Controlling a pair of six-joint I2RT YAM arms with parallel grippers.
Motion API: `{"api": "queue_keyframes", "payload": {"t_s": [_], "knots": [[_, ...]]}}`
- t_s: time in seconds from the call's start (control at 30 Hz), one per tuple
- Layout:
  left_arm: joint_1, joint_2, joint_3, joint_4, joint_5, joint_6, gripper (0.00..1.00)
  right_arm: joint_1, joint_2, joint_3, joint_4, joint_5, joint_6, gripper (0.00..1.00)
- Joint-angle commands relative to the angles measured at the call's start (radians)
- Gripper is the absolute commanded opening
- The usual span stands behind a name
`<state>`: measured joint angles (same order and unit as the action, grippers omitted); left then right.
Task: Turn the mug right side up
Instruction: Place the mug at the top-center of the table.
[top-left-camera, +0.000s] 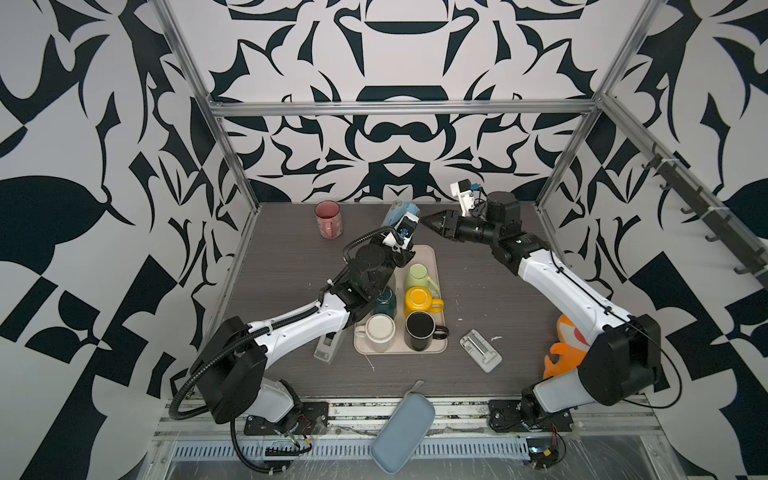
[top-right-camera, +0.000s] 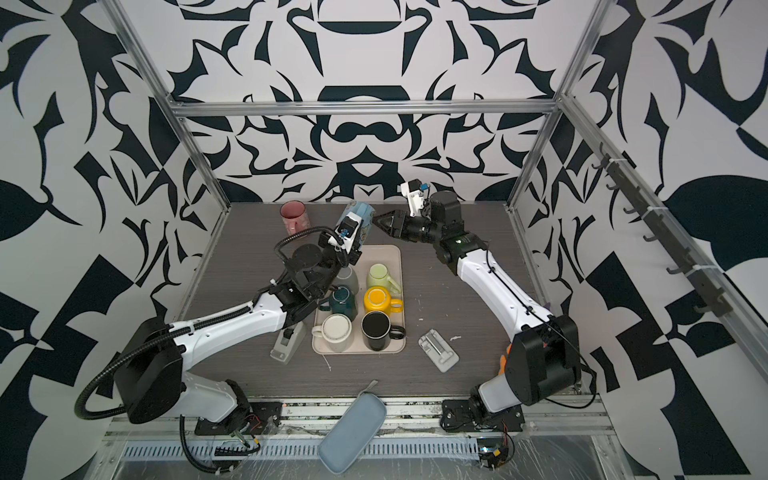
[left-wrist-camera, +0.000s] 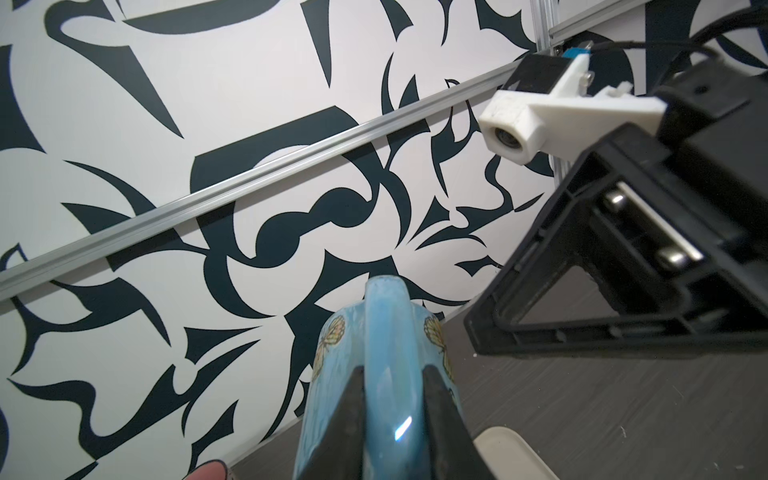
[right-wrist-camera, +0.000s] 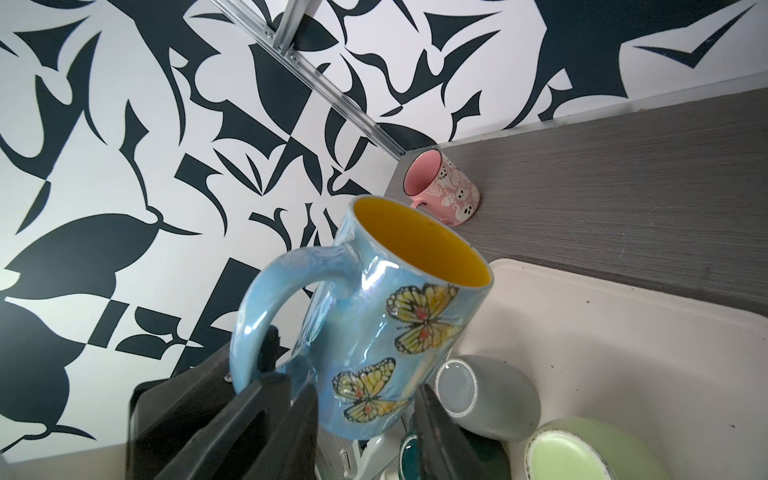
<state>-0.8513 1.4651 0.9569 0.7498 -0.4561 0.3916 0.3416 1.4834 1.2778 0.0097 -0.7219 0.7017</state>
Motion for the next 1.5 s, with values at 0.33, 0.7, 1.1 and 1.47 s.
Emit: {"api": "queue_keyframes", "payload": {"t_s": [0.33,0.7,1.1,1.47], "knots": [[-0.049,0.081,0.033,0.418,-0.119,0.250,0.00,-0.003,0.001,0.034,0.097,-0.040,0.067,0.44],[-0.050,0.158,0.072,0.523,-0.128,0.396,0.00,-0.004,-0.007,0.036,0.075,-0.027,0.072,0.44],[-0.060,0.300,0.141,0.691,-0.146,0.653,0.00,-0.022,0.032,0.086,0.076,-0.028,0.097,0.44],[-0.060,0.344,0.182,0.692,-0.159,0.748,0.00,-0.083,0.046,0.092,0.162,-0.076,0.188,0.53]]}}
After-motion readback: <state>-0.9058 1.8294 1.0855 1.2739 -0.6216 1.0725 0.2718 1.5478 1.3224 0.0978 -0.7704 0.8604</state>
